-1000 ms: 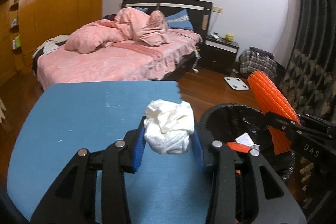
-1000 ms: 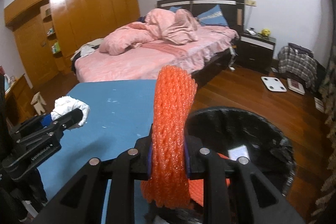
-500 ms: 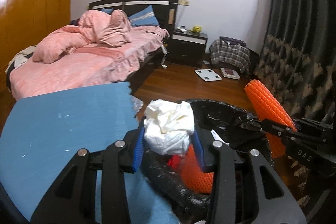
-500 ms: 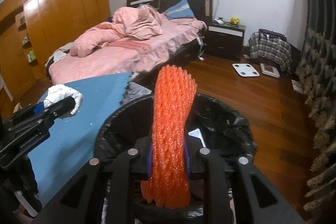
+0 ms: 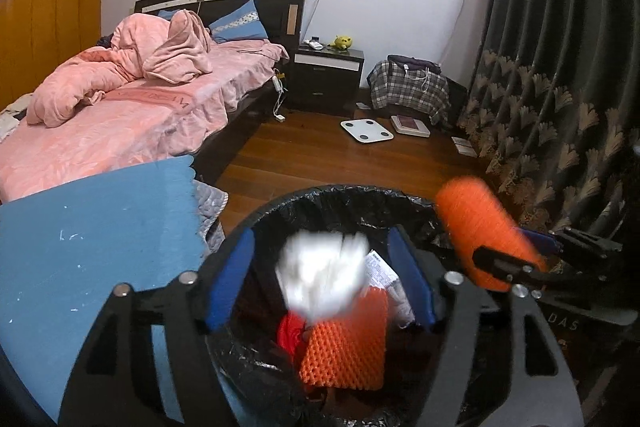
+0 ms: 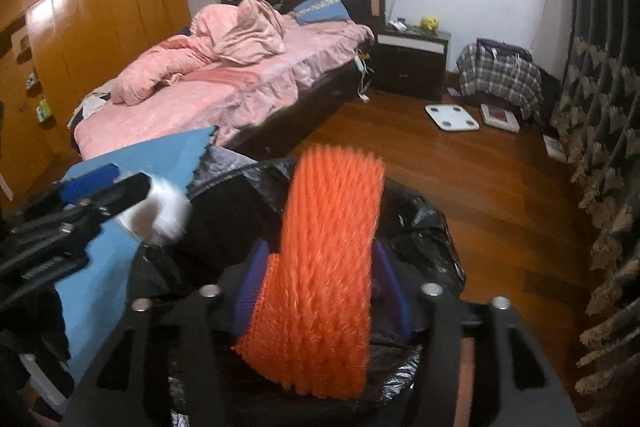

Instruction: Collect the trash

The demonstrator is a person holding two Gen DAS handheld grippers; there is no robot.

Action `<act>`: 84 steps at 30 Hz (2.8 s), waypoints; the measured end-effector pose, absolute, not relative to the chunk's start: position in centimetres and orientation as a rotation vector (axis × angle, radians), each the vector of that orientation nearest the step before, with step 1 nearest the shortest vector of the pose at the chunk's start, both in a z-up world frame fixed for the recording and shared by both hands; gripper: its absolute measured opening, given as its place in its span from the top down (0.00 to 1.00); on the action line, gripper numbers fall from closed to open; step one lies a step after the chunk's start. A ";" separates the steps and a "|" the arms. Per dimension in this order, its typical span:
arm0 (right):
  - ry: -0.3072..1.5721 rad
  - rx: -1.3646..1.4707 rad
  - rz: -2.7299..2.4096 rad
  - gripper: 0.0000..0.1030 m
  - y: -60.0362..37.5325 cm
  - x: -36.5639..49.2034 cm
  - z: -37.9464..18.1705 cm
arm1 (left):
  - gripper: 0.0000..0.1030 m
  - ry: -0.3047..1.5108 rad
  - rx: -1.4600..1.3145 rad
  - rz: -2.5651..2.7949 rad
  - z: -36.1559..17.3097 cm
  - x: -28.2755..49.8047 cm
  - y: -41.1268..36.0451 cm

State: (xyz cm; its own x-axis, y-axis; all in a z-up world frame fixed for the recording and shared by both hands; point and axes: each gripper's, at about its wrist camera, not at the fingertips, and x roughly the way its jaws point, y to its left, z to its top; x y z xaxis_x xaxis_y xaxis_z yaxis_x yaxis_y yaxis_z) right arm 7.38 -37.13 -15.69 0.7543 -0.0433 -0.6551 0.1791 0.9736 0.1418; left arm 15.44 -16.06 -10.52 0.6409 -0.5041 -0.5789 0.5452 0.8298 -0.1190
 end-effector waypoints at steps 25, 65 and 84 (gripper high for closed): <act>0.633 0.200 -0.046 0.06 -32.8 3.0 -8.7 | 0.09 0.592 0.073 -0.403 -5.0 10.9 -7.6; 0.534 0.116 0.039 0.06 -27.5 -1.9 -2.7 | 0.08 0.483 0.048 -0.342 0.3 2.7 -3.7; 0.533 0.113 0.038 0.06 -27.3 -2.0 -2.7 | 0.08 0.485 0.047 -0.342 0.3 2.7 -3.6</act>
State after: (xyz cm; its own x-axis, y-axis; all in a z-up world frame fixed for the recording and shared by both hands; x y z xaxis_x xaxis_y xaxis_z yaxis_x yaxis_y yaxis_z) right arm -1.98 -27.32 -2.65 0.8609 0.0659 -0.5044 -0.0071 0.9930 0.1177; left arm 2.69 -3.59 0.30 0.8292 -0.3107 -0.4646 0.3329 0.9423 -0.0359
